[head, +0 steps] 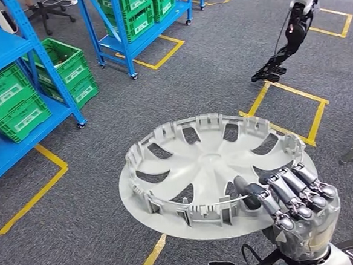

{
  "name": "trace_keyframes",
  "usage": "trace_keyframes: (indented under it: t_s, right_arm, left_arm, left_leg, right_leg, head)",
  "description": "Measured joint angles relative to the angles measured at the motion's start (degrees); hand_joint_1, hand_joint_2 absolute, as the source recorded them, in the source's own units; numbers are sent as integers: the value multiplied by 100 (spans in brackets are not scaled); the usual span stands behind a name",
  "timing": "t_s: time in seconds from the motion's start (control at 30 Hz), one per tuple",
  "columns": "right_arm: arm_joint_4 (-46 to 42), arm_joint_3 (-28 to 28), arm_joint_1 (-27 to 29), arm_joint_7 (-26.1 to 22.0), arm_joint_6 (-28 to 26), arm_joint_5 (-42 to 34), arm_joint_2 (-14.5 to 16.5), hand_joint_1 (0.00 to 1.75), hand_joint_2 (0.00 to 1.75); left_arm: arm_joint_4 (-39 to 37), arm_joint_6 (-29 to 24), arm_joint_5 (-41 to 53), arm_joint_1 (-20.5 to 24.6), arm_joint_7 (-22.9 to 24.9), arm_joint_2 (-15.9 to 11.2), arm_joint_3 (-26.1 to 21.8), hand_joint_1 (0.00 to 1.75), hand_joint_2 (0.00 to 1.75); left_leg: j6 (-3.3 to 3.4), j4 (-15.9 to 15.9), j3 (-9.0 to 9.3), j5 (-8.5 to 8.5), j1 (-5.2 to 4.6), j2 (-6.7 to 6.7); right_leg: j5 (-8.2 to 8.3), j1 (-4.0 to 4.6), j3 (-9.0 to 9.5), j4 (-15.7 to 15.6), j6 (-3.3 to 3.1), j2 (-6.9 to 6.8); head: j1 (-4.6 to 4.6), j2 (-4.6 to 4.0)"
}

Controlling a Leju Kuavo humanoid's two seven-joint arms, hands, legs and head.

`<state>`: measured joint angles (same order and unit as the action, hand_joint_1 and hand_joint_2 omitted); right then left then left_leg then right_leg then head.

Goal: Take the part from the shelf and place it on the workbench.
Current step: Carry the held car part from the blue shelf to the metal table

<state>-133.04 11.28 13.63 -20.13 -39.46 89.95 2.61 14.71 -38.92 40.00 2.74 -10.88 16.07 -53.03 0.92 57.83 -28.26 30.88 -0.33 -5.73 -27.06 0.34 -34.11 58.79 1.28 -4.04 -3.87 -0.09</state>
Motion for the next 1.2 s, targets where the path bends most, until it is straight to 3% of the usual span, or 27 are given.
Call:
trace_keyframes:
  t_s: [0.1,0.17,0.23,0.27,0.3,0.33,0.4,0.47,0.53,0.57,0.6,0.67,0.73,0.8,0.83,0.87,0.93,1.0,1.03,1.1,1.13,1.2]
  right_arm:
    - [-56,-56,64,-10,-3,2,36,175,175]
    - [-74,-64,71,10,-3,4,48,175,175]
    - [-73,-66,48,55,-3,6,53,175,175]
    - [-66,-63,36,78,-3,8,54,175,175]
    - [-55,-58,25,108,-3,11,53,175,175]
    - [-40,-45,3,150,-3,11,52,175,175]
    - [5,6,-97,250,-3,14,50,175,175]
    - [67,93,-229,335,-3,16,46,175,175]
    - [132,187,-334,394,-3,17,38,175,175]
    - [159,227,-373,413,-3,17,33,175,175]
    - [184,261,-404,430,-3,16,25,175,175]
    - [228,321,-482,448,-4,16,-2,175,175]
    - [271,377,-552,454,-5,15,-33,175,175]
    - [312,407,-571,451,-5,16,-59,175,175]
    - [330,413,-573,448,-5,16,-71,175,175]
    - [345,415,-578,442,-5,16,-83,175,175]
    - [359,421,-612,426,-5,16,-99,175,175]
    - [358,438,-687,415,-5,13,-105,175,175]
    - [356,447,-719,413,-5,11,-108,175,175]
    - [353,462,-750,407,-7,12,-116,175,175]
    - [350,465,-757,404,-7,13,-121,175,175]
    - [343,479,-794,401,-8,15,-125,175,175]
  left_arm:
    - [2,30,-43,31,-24,3,-56,0,175]
    - [-4,266,-55,55,176,-4,-97,0,175]
    - [-34,703,-48,65,575,-44,-129,0,175]
    - [-57,942,-44,62,801,-72,-138,0,175]
    - [-79,1199,-44,58,1039,-98,-145,0,175]
    - [-95,1468,-45,57,1281,-119,-153,0,175]
    - [-108,2082,-44,82,1793,-172,-171,0,175]
    - [-116,2686,-20,121,2237,-227,-180,0,175]
    - [-137,3127,33,129,2522,-242,-182,0,175]
    - [-148,3260,68,129,2609,-237,-182,0,175]
    - [-154,3349,105,135,2667,-235,-182,0,175]
    - [-157,3431,169,149,2725,-235,-180,0,175]
    - [-157,3458,200,141,2737,-241,-179,0,175]
    - [-157,3475,211,132,2736,-257,-179,0,175]
    - [-157,3486,216,134,2736,-265,-179,0,175]
    - [-157,3496,221,136,2735,-269,-179,0,175]
    - [-157,3510,242,138,2734,-274,-178,0,175]
    - [-157,3512,264,139,2734,-284,-174,0,175]
    - [-157,3512,271,140,2734,-291,-172,0,175]
    - [-157,3511,276,144,2734,-298,-165,0,175]
    - [-158,3511,278,149,2734,-299,-158,0,175]
    - [-160,3514,281,157,2734,-299,-140,0,175]
  left_leg:
    - [-72,-8,45,40,-11,-105]
    - [-136,260,-47,245,9,121]
    - [-169,979,-374,611,33,430]
    - [-175,1348,-555,741,40,495]
    - [-176,1576,-680,767,41,523]
    - [-172,1593,-716,674,41,540]
    - [-141,1031,-520,229,40,649]
    - [-89,325,-258,-91,47,938]
    - [-59,41,-172,-141,42,1089]
    - [-48,5,-169,-150,41,1040]
    - [-22,-10,-167,-176,42,971]
    - [39,-57,-157,-218,61,815]
    - [69,-74,-157,-228,60,643]
    - [68,-72,-163,-221,55,467]
    - [63,-70,-163,-213,55,384]
    - [52,-69,-155,-202,56,308]
    - [13,-67,-122,-169,52,175]
    - [-49,-56,-106,-130,18,76]
    - [-79,-57,-94,-118,1,26]
    - [-137,-59,-68,-91,-1,-62]
    - [-168,-20,-66,-40,12,-19]
    - [-214,371,-229,222,35,249]
  right_leg:
    - [17,-4,1,-40,-98,162]
    - [46,-39,1,-68,-158,283]
    - [58,-53,-8,-72,-193,407]
    - [61,-52,-12,-71,-203,484]
    - [63,-50,-13,-70,-207,568]
    - [67,-49,-12,-68,-205,656]
    - [78,-50,-3,-63,-191,822]
    - [95,-49,-19,-44,-153,960]
    - [134,-67,-80,-35,-84,1079]
    - [160,-79,-113,-42,-43,1144]
    - [168,-89,-152,-35,-12,1135]
    - [28,-79,-304,189,42,873]
    - [-315,-83,-626,839,97,533]
    - [-547,-108,-918,1471,146,436]
    - [-519,-120,-930,1528,160,415]
    - [-398,-129,-824,1362,168,384]
    - [-91,-126,-379,599,167,188]
    - [12,-97,-67,68,97,-14]
    - [-15,-77,-33,3,50,-45]
    - [2,-68,-36,-12,-50,83]
    - [12,-69,-37,-21,-84,141]
    - [28,-80,-32,-35,-154,271]
  head:
    - [3,0]
    - [18,0]
    - [33,0]
    - [32,0]
    - [32,0]
    - [31,0]
    - [33,0]
    - [33,0]
    - [31,0]
    - [29,0]
    - [30,0]
    - [-3,0]
    - [-32,0]
    - [-31,0]
    - [-34,0]
    - [-34,0]
    - [-35,0]
    - [-31,0]
    - [-24,0]
    - [-15,0]
    - [-10,0]
    - [7,0]
